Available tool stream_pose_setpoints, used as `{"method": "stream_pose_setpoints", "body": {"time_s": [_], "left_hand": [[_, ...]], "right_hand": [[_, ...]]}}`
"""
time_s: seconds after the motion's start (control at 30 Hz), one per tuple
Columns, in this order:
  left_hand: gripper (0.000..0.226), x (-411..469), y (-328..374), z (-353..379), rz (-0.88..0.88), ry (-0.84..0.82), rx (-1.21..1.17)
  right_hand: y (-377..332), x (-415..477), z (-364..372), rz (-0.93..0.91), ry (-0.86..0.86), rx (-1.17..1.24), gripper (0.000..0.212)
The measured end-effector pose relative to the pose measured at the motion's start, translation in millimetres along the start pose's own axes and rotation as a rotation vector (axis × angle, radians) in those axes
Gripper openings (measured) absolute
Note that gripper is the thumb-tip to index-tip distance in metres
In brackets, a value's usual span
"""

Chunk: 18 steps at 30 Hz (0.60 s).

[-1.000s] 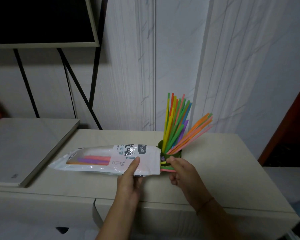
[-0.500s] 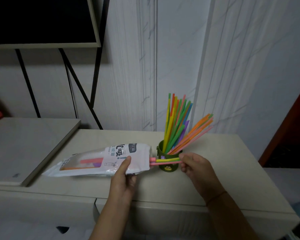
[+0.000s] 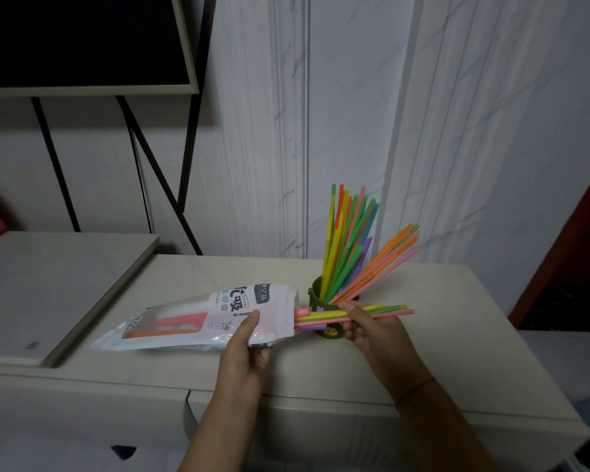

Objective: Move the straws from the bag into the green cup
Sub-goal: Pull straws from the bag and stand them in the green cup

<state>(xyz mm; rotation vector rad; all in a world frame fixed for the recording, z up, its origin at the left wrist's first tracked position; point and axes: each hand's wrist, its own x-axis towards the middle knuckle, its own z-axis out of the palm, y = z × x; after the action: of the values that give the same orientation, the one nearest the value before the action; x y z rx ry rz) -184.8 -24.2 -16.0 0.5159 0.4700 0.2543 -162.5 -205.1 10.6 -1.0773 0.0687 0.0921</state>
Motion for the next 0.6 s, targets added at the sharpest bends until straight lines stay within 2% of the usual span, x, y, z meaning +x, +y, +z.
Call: {"method": "stream_pose_setpoints", "body": {"time_s": [0.6], "left_hand": [[0.032,5.1,11.1,-11.1,0.017,0.048,-0.009]], "right_hand": [[-24.7,7.4,-24.4,-0.080,0.092,0.018,0.015]]}}
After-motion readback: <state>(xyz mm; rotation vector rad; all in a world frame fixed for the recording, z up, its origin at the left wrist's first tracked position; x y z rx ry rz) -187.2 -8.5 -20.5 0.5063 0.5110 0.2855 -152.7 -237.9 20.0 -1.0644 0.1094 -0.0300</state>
